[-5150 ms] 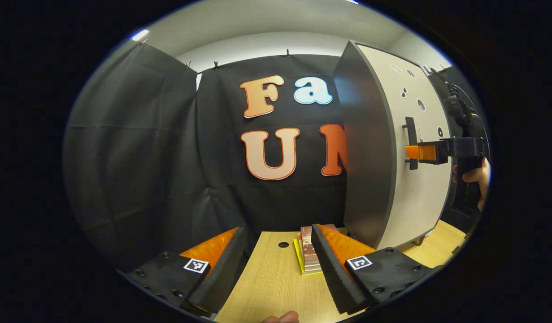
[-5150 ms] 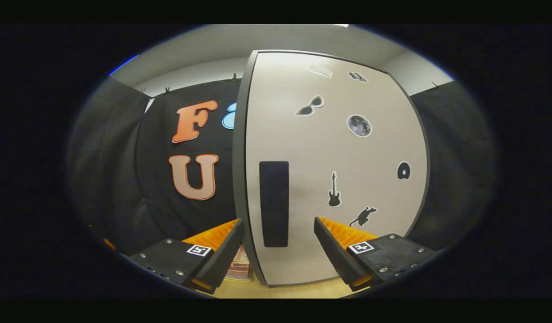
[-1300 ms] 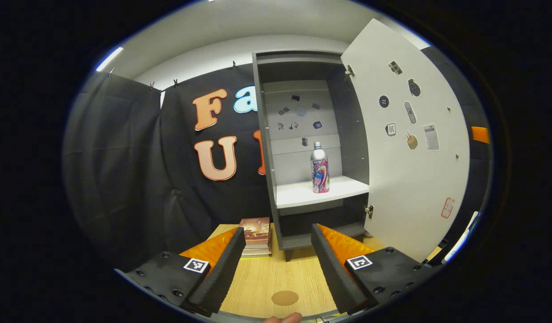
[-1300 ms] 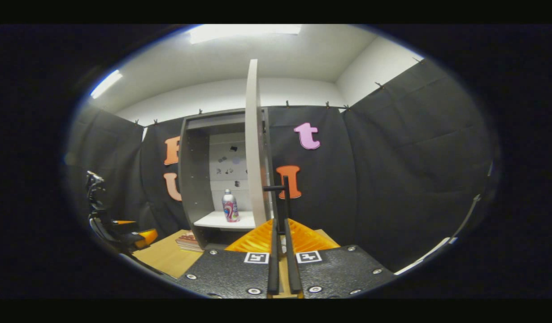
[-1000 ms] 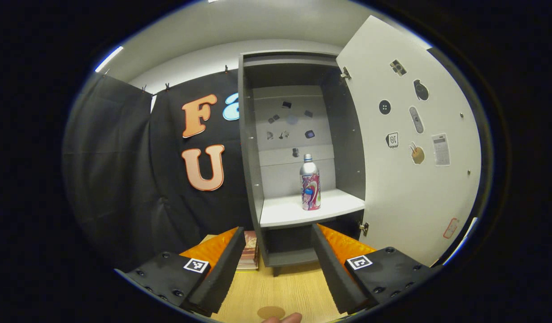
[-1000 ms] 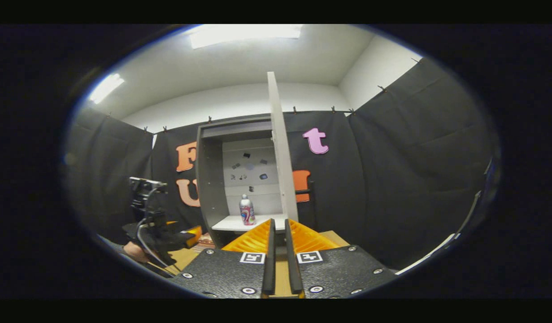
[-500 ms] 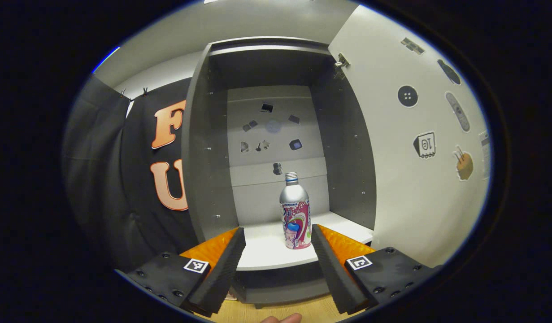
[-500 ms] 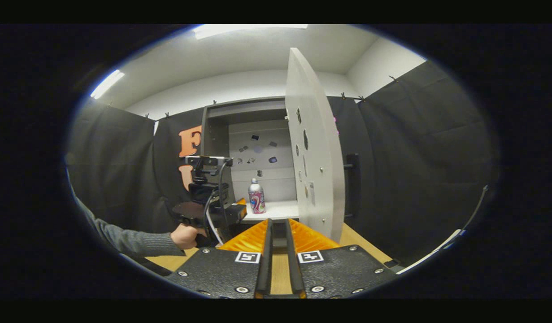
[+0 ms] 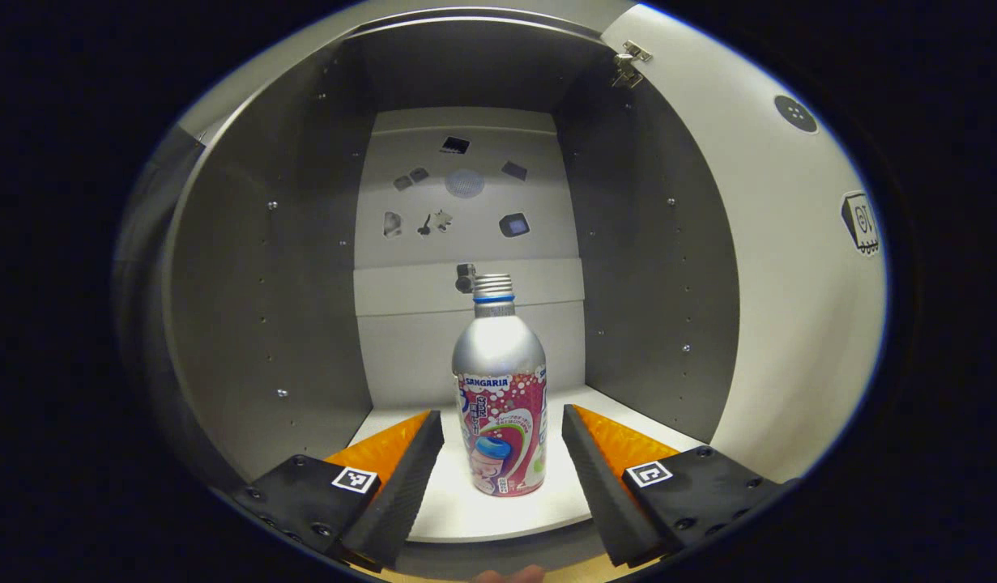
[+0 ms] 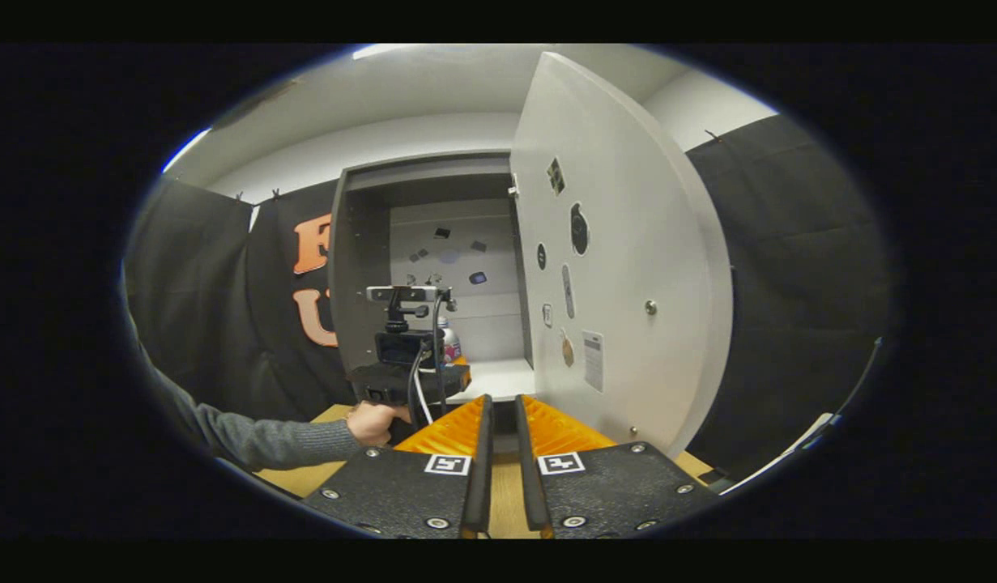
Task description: Open the cabinet door with the right hand, grasp the bottle in the cabinet with the left hand and place it on the coaster, then close the cabinet door with the right hand.
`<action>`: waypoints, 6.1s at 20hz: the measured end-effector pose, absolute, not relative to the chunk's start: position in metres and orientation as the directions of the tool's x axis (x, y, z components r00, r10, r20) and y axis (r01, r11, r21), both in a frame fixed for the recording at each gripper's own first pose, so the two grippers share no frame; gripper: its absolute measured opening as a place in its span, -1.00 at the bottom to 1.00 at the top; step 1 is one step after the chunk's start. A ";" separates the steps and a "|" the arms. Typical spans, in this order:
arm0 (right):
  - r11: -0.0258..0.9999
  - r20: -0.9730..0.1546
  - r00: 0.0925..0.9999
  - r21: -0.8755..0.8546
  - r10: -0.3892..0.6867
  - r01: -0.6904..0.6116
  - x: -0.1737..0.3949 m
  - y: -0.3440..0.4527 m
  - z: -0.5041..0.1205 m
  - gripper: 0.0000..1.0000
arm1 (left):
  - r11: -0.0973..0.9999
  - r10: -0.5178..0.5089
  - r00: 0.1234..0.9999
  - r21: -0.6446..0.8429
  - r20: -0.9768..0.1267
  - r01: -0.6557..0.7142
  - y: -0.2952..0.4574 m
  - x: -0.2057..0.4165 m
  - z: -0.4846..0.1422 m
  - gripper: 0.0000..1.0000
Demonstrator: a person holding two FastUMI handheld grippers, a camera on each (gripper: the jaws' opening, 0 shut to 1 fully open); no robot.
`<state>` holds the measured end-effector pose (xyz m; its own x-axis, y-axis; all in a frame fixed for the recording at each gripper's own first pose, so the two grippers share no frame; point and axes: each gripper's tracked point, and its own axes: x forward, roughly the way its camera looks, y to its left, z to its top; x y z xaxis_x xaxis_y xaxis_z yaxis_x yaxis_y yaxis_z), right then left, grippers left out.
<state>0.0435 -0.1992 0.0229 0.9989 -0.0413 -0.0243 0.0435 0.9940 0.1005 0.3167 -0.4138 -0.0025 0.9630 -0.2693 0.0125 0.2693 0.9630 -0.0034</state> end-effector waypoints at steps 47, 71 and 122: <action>0.987 -0.361 0.923 0.139 0.129 -0.083 -0.085 -0.174 -0.107 -0.67 | 0.993 -0.081 0.977 0.072 -0.196 0.096 -0.259 0.037 -0.270 0.68; 0.983 -0.481 0.859 0.125 0.178 -0.134 -0.076 -0.167 -0.142 -0.67 | 1.000 -0.019 0.962 0.010 -0.271 0.023 -0.235 0.044 -0.355 0.68; 0.989 -0.074 0.996 0.139 -0.040 0.050 -0.058 -0.323 0.012 -0.60 | 0.995 -0.095 0.994 0.033 -0.057 0.097 -0.220 -0.012 -0.071 0.87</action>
